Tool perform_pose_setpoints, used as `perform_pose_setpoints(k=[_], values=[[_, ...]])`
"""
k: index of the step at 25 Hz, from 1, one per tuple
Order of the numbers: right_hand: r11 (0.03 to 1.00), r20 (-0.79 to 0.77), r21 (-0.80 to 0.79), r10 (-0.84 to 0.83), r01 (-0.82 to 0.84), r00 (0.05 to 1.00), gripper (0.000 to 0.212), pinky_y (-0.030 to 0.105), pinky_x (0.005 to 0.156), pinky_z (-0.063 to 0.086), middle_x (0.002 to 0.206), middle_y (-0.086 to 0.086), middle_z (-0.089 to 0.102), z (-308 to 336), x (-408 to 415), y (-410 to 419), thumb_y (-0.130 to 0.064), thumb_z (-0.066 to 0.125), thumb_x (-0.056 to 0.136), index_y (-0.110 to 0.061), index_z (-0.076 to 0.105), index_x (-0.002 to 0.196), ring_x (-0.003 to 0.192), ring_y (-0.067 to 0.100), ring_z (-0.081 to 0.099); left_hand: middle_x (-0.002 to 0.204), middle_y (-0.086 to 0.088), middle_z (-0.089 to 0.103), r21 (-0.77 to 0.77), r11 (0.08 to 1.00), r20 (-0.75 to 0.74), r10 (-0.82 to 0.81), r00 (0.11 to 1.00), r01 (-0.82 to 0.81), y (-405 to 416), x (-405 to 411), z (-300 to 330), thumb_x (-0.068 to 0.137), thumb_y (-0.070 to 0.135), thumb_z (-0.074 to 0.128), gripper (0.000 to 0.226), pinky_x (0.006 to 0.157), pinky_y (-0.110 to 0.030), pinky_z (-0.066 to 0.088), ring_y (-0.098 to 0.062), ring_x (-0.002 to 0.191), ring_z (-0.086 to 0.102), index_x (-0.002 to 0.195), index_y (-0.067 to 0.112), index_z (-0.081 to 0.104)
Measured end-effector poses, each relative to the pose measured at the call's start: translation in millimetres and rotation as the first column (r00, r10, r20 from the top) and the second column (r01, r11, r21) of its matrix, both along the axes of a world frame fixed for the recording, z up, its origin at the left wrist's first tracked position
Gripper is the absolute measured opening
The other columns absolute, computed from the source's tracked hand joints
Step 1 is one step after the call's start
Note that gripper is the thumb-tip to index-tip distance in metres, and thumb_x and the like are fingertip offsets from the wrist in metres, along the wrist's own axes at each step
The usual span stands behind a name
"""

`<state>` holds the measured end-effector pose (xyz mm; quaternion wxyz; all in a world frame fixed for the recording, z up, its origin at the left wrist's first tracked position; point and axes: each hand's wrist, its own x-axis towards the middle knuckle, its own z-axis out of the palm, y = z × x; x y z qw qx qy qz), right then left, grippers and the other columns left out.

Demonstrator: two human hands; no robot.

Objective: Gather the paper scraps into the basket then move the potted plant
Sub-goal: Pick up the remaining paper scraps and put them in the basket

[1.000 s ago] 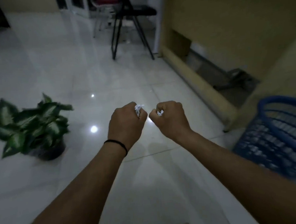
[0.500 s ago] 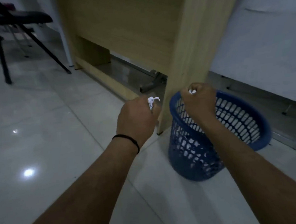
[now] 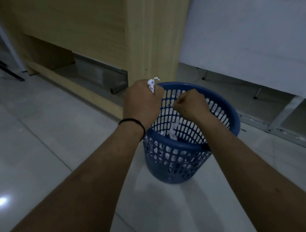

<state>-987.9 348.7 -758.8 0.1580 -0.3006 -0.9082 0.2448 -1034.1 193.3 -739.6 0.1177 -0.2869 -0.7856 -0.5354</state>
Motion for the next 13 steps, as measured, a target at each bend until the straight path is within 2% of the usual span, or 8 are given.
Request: perform_pose_setpoints(k=[2, 4, 6, 7, 9, 10, 12, 13], values=[[1.0, 0.014, -0.019, 0.01, -0.01, 1.0, 0.016, 0.038, 0.073, 0.062, 0.078, 0.004, 0.074, -1.3, 14.2, -1.3, -0.017, 0.066, 0.087, -0.01, 0.078, 0.079, 0.073, 0.018, 0.069, 0.052, 0.0, 0.047, 0.017, 1.0, 0.043, -0.012, 0.999, 0.011, 12.4, -0.2, -1.1, 0.094, 0.019, 0.046, 0.043, 0.048, -0.026, 0.039, -0.015, 0.05, 0.045, 0.052, 0.02, 0.037], [1.0, 0.015, -0.027, 0.009, -0.009, 1.0, 0.013, 0.035, 0.075, 0.06, 0.082, 0.001, 0.074, -3.5, 37.4, -5.2, -0.022, 0.069, 0.088, -0.015, 0.077, 0.081, 0.076, 0.017, 0.068, 0.054, -0.003, 0.05, 0.075, 0.996, 0.112, -0.054, 0.992, 0.046, 26.8, 1.3, -2.1, 0.095, 0.022, 0.045, 0.042, 0.054, -0.038, 0.055, -0.018, 0.054, 0.051, 0.054, 0.015, 0.04], [1.0, 0.031, 0.002, -0.014, 0.014, 0.999, 0.019, 0.031, 0.07, 0.056, 0.079, 0.0, 0.071, -5.6, 57.7, -8.4, -0.027, 0.068, 0.09, -0.018, 0.072, 0.075, 0.074, 0.016, 0.066, 0.057, -0.004, 0.051, 0.157, 0.985, 0.186, -0.098, 0.978, 0.069, 38.7, 6.1, -5.9, 0.099, 0.024, 0.044, 0.039, 0.06, -0.042, 0.057, -0.016, 0.056, 0.05, 0.061, 0.012, 0.045], [0.999, 0.047, 0.021, -0.025, 0.024, 0.999, 0.021, 0.029, 0.067, 0.053, 0.077, 0.0, 0.07, -6.8, 65.9, -10.9, -0.029, 0.067, 0.091, -0.019, 0.07, 0.072, 0.073, 0.016, 0.065, 0.058, 0.0, 0.051, 0.158, 0.984, 0.195, -0.114, 0.974, 0.083, 43.7, 8.7, -9.1, 0.101, 0.027, 0.044, 0.04, 0.058, -0.038, 0.053, -0.012, 0.055, 0.048, 0.063, 0.013, 0.046], [0.999, 0.072, 0.029, -0.019, 0.017, 0.997, 0.023, 0.026, 0.064, 0.049, 0.077, -0.001, 0.07, -9.3, 74.0, -16.7, -0.034, 0.066, 0.09, -0.018, 0.072, 0.076, 0.072, 0.015, 0.064, 0.066, 0.004, 0.055, 0.032, 0.991, 0.205, -0.133, 0.97, 0.129, 50.2, 10.1, -17.4, 0.101, 0.042, 0.043, 0.04, 0.06, -0.028, 0.042, -0.009, 0.06, 0.052, 0.074, 0.015, 0.051], [0.999, 0.071, 0.036, -0.009, 0.007, 0.997, 0.024, 0.027, 0.064, 0.05, 0.077, -0.002, 0.07, -9.9, 73.7, -19.6, -0.036, 0.065, 0.091, -0.017, 0.073, 0.078, 0.072, 0.015, 0.064, 0.077, 0.003, 0.061, -0.09, 0.985, 0.231, -0.121, 0.965, 0.145, 50.4, 8.6, -21.3, 0.098, 0.054, 0.042, 0.043, 0.065, -0.029, 0.042, -0.011, 0.07, 0.058, 0.087, 0.015, 0.055], [0.997, 0.04, 0.081, -0.014, 0.01, 0.999, 0.025, 0.027, 0.06, 0.048, 0.073, -0.001, 0.068, -10.9, 71.8, -22.3, -0.035, 0.062, 0.092, -0.017, 0.071, 0.077, 0.069, 0.016, 0.063, 0.116, -0.001, 0.063, -0.356, 0.916, 0.296, -0.074, 0.952, 0.182, 48.1, 6.0, -25.3, 0.09, 0.07, 0.038, 0.063, 0.087, -0.035, 0.048, -0.021, 0.104, 0.06, 0.122, 0.018, 0.05], [0.994, 0.022, 0.107, -0.022, 0.02, 1.0, 0.026, 0.027, 0.057, 0.046, 0.07, 0.0, 0.067, -11.7, 70.7, -22.9, -0.033, 0.06, 0.092, -0.016, 0.069, 0.074, 0.066, 0.017, 0.063, 0.135, -0.004, 0.053, -0.449, 0.871, 0.317, -0.053, 0.947, 0.199, 46.4, 4.2, -26.1, 0.09, 0.07, 0.037, 0.069, 0.1, -0.039, 0.044, -0.025, 0.12, 0.052, 0.137, 0.02, 0.042]])
